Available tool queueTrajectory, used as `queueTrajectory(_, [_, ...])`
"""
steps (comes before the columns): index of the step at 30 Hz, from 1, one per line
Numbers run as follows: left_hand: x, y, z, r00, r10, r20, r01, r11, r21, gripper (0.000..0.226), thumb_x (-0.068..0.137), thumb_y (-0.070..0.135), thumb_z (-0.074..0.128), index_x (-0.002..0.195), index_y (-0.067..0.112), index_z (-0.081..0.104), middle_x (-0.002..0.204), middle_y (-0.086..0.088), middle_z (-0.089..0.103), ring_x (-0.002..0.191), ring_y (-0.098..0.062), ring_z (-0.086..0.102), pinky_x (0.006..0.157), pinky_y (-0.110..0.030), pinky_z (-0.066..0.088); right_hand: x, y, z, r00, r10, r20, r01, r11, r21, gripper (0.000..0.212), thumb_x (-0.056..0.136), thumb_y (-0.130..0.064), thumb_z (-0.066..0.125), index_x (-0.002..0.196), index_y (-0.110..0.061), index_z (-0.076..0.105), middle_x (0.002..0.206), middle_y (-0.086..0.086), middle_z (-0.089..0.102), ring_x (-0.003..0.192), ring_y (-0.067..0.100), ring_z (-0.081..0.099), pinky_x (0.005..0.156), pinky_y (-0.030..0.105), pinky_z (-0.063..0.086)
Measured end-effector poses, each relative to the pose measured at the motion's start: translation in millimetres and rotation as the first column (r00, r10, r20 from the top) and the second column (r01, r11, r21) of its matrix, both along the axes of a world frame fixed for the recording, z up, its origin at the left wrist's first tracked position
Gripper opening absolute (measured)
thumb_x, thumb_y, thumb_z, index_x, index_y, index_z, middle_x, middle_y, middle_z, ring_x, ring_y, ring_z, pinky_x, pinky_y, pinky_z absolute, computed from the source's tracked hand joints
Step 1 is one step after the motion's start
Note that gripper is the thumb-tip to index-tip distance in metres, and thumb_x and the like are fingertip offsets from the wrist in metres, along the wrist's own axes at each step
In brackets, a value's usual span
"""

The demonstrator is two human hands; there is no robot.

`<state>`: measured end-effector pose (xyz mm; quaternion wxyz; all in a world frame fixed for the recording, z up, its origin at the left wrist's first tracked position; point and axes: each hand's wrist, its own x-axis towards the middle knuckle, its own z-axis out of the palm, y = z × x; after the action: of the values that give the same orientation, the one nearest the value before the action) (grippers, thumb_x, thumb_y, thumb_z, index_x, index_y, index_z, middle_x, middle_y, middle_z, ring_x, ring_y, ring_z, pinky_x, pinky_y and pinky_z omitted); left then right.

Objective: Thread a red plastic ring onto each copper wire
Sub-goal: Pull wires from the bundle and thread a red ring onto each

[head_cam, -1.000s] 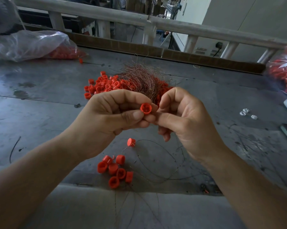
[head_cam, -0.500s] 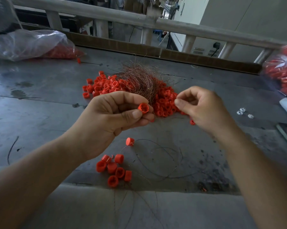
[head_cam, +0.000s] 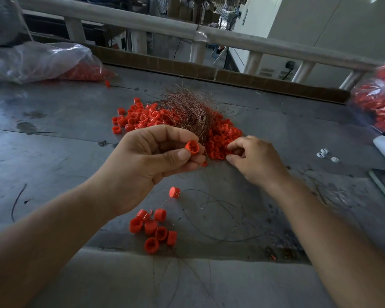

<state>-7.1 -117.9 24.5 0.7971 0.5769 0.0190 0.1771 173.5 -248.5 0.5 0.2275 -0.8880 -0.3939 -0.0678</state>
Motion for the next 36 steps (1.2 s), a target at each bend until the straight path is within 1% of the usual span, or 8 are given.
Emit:
queueTrajectory(5, [0, 0, 1, 1.0, -0.006, -0.007, 0.006, 1.0, 0.011, 0.02, 0.06, 0.009, 0.065, 0.077, 0.012, 0.074, 0.079, -0.009, 0.072, 0.073, -0.017, 0.07, 0.063, -0.019, 0.054, -1, 0, 1, 0.999, 0.049, 0.004, -0.049, 0.998, -0.027, 0.008, 0.081, -0.02, 0.067, 0.087, -0.017, 0.069, 0.083, -0.007, 0.052, 0.077, 0.01, 0.048, 0.069, 0.022, 0.036])
queueTrajectory(7, [0, 1, 1, 1.0, -0.01, -0.005, 0.01, 1.0, 0.016, 0.021, 0.058, 0.011, 0.067, 0.077, 0.012, 0.074, 0.079, -0.009, 0.072, 0.073, -0.016, 0.07, 0.063, -0.019, 0.054, -1, -2, 8, 0.995, 0.043, -0.088, -0.035, 0.995, 0.09, 0.002, 0.08, -0.017, 0.067, 0.08, -0.02, 0.068, 0.076, -0.008, 0.058, 0.073, 0.008, 0.053, 0.069, 0.02, 0.04])
queueTrajectory(9, [0, 1, 1, 1.0, -0.009, -0.008, 0.009, 1.0, 0.023, 0.021, 0.057, 0.01, 0.069, 0.077, 0.012, 0.074, 0.079, -0.009, 0.072, 0.073, -0.017, 0.07, 0.063, -0.02, 0.055, -4, -5, 17, 0.957, 0.092, -0.276, -0.016, 0.963, 0.267, 0.013, 0.078, -0.014, 0.07, 0.071, -0.023, 0.065, 0.067, -0.007, 0.061, 0.063, 0.006, 0.056, 0.061, 0.016, 0.044])
queueTrajectory(14, [0, 1, 0, 1.0, 0.0, -0.017, 0.001, 0.998, 0.059, 0.018, 0.066, 0.002, 0.065, 0.079, 0.012, 0.074, 0.08, -0.009, 0.072, 0.075, -0.018, 0.07, 0.064, -0.02, 0.055, -27, -8, 38, 0.629, 0.442, -0.64, 0.016, 0.816, 0.578, 0.008, 0.07, -0.007, 0.068, 0.075, -0.013, 0.064, 0.058, -0.003, 0.065, 0.053, 0.005, 0.06, 0.052, 0.015, 0.05])
queueTrajectory(18, [1, 0, 0, 0.999, 0.024, -0.034, -0.022, 0.998, 0.065, 0.023, 0.063, 0.004, 0.06, 0.078, 0.012, 0.074, 0.079, -0.009, 0.072, 0.074, -0.018, 0.07, 0.063, -0.02, 0.055, -44, -8, 45, 0.516, 0.54, -0.665, 0.02, 0.769, 0.639, 0.021, 0.061, -0.024, 0.065, 0.073, -0.009, 0.057, 0.061, -0.001, 0.066, 0.054, 0.008, 0.06, 0.051, 0.018, 0.049])
queueTrajectory(24, [0, 2, 1, 0.998, 0.044, -0.035, -0.041, 0.995, 0.095, 0.025, 0.059, 0.01, 0.063, 0.081, 0.014, 0.075, 0.078, -0.008, 0.073, 0.074, -0.017, 0.071, 0.063, -0.02, 0.054, -55, -4, 42, 0.358, 0.644, -0.676, -0.012, 0.727, 0.687, 0.022, 0.068, -0.012, 0.058, 0.089, -0.007, 0.062, 0.073, 0.004, 0.07, 0.067, 0.012, 0.066, 0.062, 0.022, 0.055])
queueTrajectory(28, [0, 3, 1, 0.997, 0.063, -0.035, -0.059, 0.993, 0.098, 0.028, 0.057, 0.014, 0.066, 0.083, 0.015, 0.075, 0.08, -0.009, 0.073, 0.075, -0.018, 0.07, 0.065, -0.021, 0.055, -61, -2, 40, 0.404, 0.661, -0.633, -0.059, 0.709, 0.703, 0.018, 0.064, -0.014, 0.062, 0.081, -0.015, 0.067, 0.071, 0.0, 0.069, 0.066, 0.01, 0.065, 0.061, 0.021, 0.053])
queueTrajectory(36, [0, -1, 1, 0.993, 0.113, -0.024, -0.108, 0.984, 0.139, 0.024, 0.058, 0.009, 0.064, 0.081, 0.01, 0.07, 0.074, -0.007, 0.072, 0.069, -0.018, 0.07, 0.062, -0.02, 0.055, -69, 4, 35, 0.629, 0.654, -0.421, -0.21, 0.664, 0.717, 0.019, 0.064, -0.017, 0.067, 0.082, -0.021, 0.067, 0.076, -0.008, 0.07, 0.075, 0.008, 0.067, 0.07, 0.02, 0.054])
